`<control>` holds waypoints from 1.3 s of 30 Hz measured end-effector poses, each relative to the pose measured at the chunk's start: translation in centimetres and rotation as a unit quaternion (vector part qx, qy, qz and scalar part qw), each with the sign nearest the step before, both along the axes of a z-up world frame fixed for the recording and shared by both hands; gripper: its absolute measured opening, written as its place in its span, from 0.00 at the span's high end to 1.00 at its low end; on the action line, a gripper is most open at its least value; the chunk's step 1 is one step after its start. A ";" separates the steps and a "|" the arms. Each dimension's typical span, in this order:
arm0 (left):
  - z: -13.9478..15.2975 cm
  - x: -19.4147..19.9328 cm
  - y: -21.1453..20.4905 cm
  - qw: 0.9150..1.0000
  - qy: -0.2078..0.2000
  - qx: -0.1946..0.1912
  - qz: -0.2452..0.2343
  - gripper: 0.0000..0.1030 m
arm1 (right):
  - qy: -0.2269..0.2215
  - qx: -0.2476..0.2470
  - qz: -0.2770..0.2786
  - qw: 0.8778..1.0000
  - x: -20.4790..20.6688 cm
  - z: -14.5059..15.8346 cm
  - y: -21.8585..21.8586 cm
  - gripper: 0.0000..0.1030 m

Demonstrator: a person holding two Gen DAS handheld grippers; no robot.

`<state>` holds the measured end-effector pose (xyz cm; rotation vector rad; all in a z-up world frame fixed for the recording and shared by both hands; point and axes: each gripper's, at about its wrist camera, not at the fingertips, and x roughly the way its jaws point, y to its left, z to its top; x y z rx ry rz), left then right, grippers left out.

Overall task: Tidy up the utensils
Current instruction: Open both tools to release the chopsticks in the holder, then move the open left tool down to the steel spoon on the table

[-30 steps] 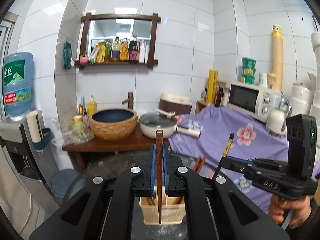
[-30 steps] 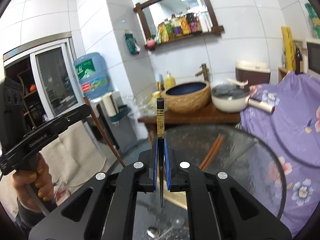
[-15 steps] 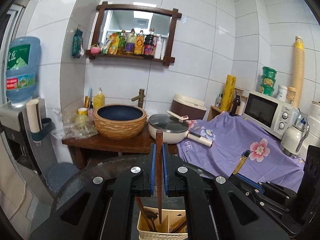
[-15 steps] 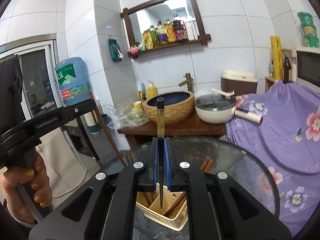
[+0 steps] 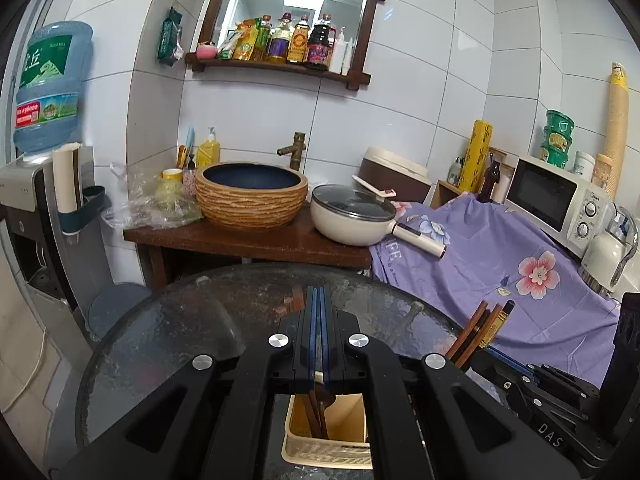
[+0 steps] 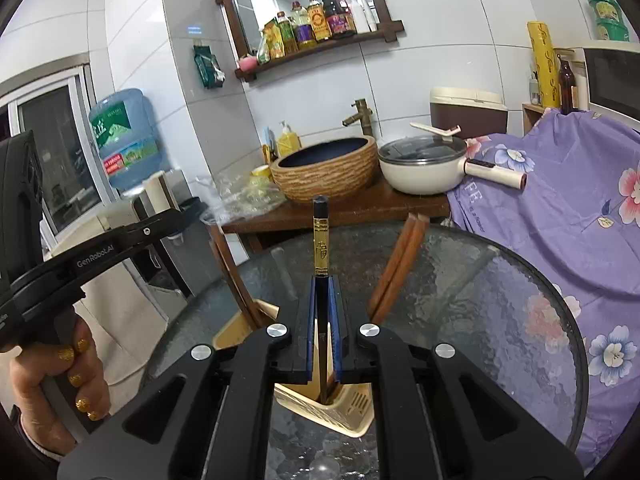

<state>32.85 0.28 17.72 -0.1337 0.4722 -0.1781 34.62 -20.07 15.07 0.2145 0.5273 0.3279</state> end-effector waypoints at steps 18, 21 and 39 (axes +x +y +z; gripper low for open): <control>-6.2 -3.5 1.1 0.999 0.022 0.027 -0.006 0.34 | -0.003 -0.028 -0.017 0.999 -2.0 -3.4 -0.9 0.90; -7.5 -4.7 1.0 0.999 0.029 0.043 -0.013 0.25 | -0.008 -0.034 -0.014 0.999 -3.7 -4.2 -0.8 0.57; -17.8 -13.2 -2.0 0.977 0.138 0.130 -0.099 0.21 | 0.100 -0.066 -0.010 0.993 -9.5 -14.5 -0.4 0.55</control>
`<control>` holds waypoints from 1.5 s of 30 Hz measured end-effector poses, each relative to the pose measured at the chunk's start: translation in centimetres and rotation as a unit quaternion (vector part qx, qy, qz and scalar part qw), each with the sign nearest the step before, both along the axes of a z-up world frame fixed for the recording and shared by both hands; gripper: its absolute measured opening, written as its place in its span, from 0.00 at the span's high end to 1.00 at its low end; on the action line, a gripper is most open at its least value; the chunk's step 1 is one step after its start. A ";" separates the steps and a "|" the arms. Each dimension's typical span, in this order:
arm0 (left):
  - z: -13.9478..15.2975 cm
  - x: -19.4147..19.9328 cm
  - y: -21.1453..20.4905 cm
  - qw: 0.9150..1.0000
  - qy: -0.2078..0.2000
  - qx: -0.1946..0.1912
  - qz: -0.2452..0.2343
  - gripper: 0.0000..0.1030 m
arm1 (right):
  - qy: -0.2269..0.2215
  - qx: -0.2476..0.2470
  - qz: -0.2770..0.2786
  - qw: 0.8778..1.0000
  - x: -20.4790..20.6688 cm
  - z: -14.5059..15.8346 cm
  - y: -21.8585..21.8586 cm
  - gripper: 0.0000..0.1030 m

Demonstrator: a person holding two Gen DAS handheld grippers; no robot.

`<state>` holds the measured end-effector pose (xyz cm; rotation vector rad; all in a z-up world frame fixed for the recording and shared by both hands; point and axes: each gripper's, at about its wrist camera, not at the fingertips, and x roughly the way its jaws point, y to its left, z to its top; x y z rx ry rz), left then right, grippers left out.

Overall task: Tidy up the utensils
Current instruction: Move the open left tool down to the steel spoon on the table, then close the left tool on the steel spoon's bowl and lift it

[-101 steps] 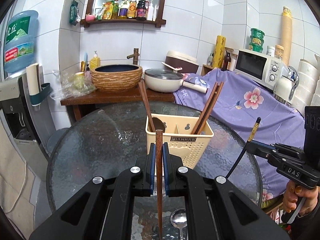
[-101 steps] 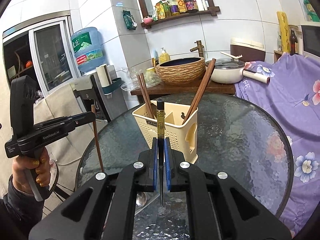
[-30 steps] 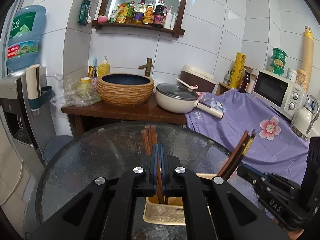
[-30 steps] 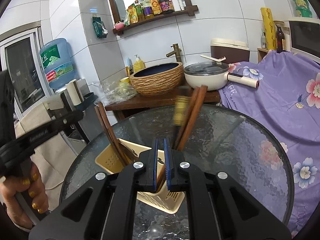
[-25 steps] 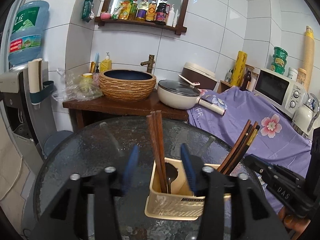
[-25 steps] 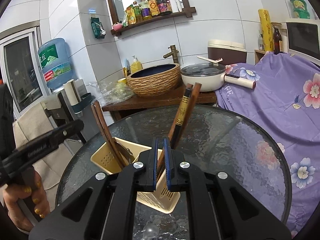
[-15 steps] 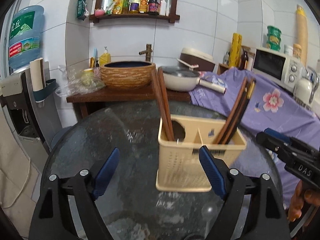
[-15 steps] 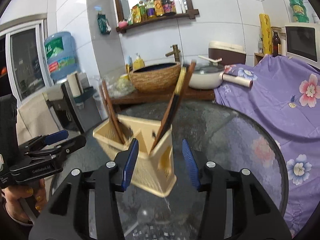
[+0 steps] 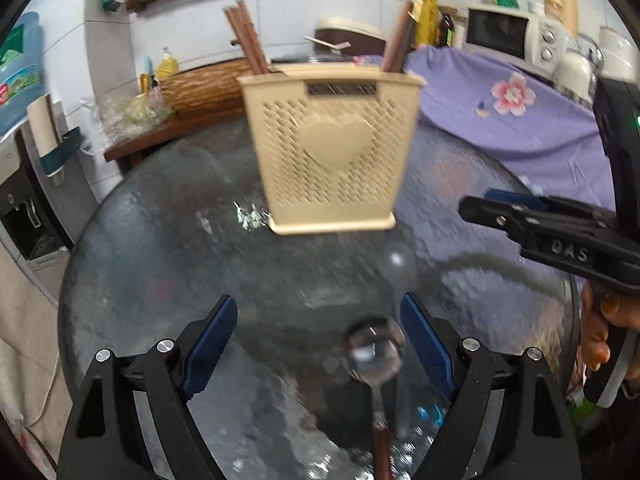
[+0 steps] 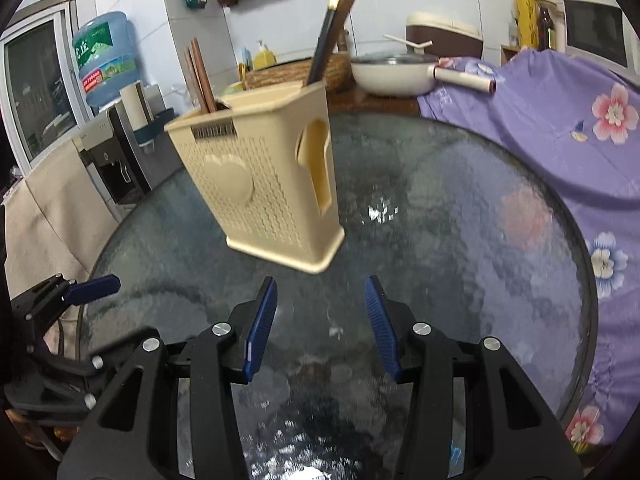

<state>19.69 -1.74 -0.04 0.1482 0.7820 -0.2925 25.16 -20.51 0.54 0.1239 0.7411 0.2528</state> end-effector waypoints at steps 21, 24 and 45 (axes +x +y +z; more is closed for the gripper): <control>-4.9 0.5 -2.9 0.998 0.068 0.007 -0.016 0.44 | 0.028 -0.012 0.009 0.999 -2.2 -2.4 0.0 0.55; -4.9 0.5 -3.0 0.998 0.068 0.005 -0.017 0.52 | 0.029 -0.013 0.010 0.999 -2.2 -2.5 0.3 0.55; -1.9 1.4 1.7 0.997 0.042 -0.051 0.035 0.55 | 0.082 -0.021 0.027 0.996 0.9 -3.4 5.5 0.55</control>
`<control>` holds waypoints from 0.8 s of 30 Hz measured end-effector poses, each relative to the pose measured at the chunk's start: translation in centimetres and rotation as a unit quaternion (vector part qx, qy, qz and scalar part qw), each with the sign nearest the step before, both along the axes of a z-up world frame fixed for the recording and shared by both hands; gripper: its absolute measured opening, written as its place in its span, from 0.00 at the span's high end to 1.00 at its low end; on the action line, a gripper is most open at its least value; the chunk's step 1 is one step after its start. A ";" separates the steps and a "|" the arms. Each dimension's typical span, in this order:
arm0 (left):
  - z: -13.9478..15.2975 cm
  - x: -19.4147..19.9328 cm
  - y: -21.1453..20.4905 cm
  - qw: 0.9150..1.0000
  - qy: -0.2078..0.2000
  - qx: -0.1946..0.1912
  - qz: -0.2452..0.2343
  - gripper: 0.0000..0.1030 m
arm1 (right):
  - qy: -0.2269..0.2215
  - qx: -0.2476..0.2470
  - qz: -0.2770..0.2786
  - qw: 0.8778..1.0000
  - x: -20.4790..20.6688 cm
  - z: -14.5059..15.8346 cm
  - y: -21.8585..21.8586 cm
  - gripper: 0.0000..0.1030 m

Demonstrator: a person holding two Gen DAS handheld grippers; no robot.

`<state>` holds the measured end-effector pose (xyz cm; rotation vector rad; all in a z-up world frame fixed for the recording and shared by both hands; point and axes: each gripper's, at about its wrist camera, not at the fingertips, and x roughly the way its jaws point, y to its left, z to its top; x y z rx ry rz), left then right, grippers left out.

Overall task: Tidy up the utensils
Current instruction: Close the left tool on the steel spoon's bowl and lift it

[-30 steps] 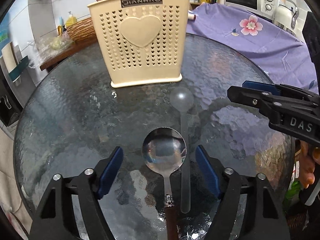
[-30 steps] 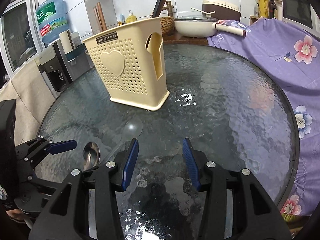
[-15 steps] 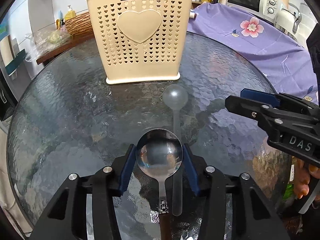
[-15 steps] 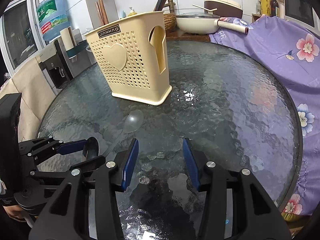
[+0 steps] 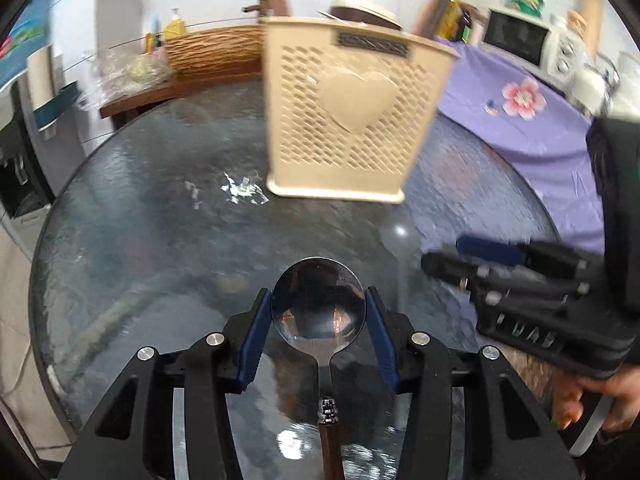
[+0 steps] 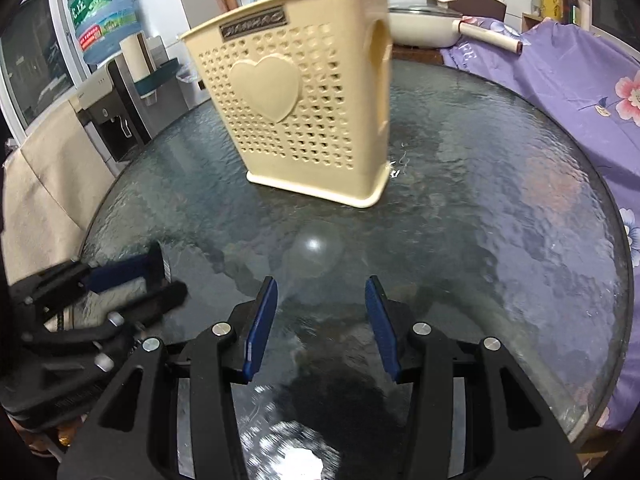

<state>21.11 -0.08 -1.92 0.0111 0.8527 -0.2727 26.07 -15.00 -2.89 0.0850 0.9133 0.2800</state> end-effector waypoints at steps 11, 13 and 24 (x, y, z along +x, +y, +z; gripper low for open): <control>3.3 1.0 2.5 0.998 -0.043 -0.023 0.035 0.55 | 0.019 -0.058 -0.016 0.998 2.0 -1.3 3.4 0.55; 3.3 1.3 2.6 0.998 -0.045 -0.027 0.037 0.55 | 0.019 -0.062 -0.018 0.998 2.4 -1.4 3.8 0.55; 4.7 2.1 3.1 0.996 -0.066 -0.034 0.041 0.55 | 0.014 -0.069 -0.020 0.997 4.2 -1.5 4.0 0.64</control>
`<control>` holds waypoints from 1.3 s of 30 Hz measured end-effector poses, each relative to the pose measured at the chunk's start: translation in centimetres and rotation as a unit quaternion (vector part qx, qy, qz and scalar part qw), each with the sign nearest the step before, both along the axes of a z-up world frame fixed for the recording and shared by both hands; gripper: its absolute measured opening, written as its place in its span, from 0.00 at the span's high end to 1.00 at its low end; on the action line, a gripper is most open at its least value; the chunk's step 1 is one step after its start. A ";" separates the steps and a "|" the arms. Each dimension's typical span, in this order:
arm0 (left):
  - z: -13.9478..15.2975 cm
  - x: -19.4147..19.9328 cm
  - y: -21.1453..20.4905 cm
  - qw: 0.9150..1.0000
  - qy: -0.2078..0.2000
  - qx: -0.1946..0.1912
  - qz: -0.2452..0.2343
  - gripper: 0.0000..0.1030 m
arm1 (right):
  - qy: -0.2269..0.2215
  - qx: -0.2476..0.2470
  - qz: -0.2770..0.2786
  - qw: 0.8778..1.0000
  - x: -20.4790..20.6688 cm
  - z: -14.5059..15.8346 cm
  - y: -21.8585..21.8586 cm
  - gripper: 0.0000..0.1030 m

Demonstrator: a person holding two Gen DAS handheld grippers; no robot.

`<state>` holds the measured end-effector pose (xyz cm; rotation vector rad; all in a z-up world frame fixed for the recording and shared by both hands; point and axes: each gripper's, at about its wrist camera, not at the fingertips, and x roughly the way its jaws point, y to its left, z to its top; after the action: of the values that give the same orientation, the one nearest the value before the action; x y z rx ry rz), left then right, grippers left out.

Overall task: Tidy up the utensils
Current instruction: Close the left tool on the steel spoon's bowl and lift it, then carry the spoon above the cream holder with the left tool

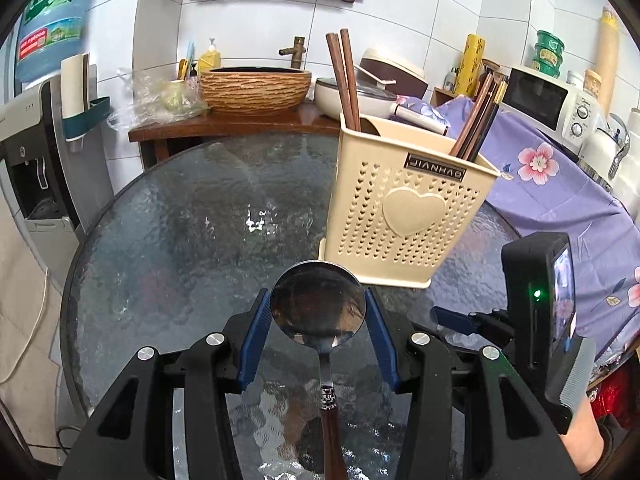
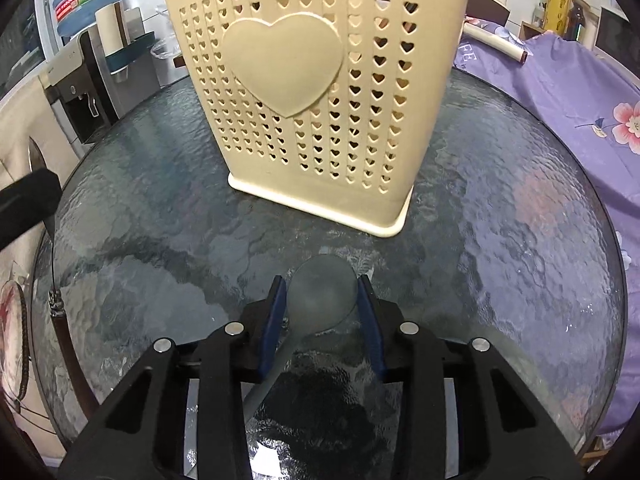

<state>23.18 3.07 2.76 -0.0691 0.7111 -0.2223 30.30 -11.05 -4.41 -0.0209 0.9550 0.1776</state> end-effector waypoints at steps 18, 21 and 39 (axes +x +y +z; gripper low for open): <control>1.9 -0.4 -0.6 1.000 -0.023 0.000 -0.004 0.55 | -0.117 0.081 0.041 0.989 -3.7 6.9 -3.7 0.64; 2.2 -0.5 -0.9 1.000 -0.026 0.001 -0.008 0.55 | -0.128 0.079 0.047 0.988 -4.4 7.8 -4.1 0.64; 4.8 -1.3 -2.4 0.998 -0.046 0.003 -0.031 0.56 | -0.172 0.064 0.078 0.980 -7.3 12.2 -5.6 0.65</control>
<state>21.92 0.62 7.53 -0.0307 0.6223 -0.2800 23.03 -16.67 7.79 -0.0067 0.5948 0.3673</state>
